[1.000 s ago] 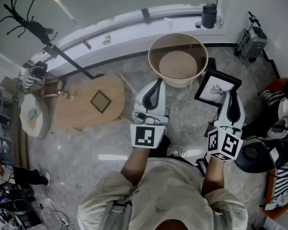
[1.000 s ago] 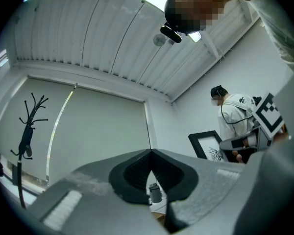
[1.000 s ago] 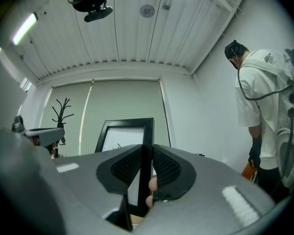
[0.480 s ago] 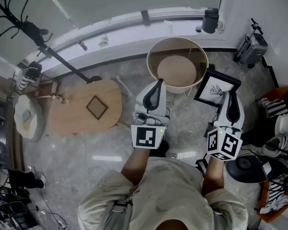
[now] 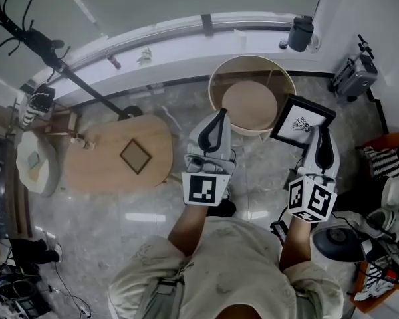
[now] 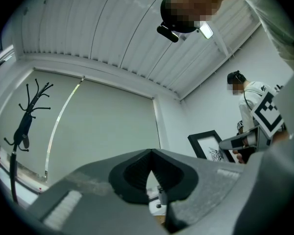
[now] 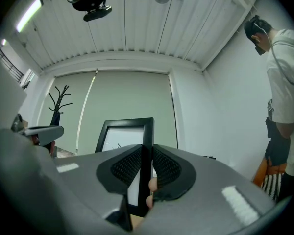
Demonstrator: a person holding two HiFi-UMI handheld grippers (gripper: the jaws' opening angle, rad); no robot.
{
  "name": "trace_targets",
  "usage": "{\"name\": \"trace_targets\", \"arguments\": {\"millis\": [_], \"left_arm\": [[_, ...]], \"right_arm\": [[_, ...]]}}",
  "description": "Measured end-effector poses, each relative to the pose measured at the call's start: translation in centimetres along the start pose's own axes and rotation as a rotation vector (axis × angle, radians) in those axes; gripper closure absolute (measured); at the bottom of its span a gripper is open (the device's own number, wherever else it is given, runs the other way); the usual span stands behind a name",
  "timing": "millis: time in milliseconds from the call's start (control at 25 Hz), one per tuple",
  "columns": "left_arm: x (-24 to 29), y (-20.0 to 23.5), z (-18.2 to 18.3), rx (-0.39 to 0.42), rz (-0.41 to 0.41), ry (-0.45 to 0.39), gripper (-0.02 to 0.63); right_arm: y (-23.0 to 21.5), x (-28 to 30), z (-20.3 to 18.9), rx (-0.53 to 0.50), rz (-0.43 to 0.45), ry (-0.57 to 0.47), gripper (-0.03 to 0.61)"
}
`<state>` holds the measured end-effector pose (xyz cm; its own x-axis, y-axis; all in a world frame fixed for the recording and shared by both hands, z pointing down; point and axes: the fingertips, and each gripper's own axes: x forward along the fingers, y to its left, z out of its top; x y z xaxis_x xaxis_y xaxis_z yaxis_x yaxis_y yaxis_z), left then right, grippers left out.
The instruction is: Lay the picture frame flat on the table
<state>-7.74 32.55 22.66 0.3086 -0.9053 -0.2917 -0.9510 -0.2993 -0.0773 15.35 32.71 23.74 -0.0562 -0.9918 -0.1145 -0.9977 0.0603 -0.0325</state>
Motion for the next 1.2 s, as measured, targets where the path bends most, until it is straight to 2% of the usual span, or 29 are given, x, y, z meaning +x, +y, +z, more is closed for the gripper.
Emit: {"name": "trace_targets", "arguments": {"millis": [800,1040,1200], "left_arm": [[8.1,9.5,-3.3,-0.013,-0.025,-0.011,0.611],[9.2,9.5,-4.2,-0.016,-0.036,-0.028,0.611],[10.0,9.7,-4.9,-0.005,-0.049,-0.008,0.611]], "right_arm": [[6.4,11.2,-1.3,-0.037,-0.014,0.013,0.508],[6.4,12.3,-1.9,-0.050,-0.015,-0.001,0.508],[6.2,13.1,-2.2,-0.044,-0.023,-0.001,0.508]]}}
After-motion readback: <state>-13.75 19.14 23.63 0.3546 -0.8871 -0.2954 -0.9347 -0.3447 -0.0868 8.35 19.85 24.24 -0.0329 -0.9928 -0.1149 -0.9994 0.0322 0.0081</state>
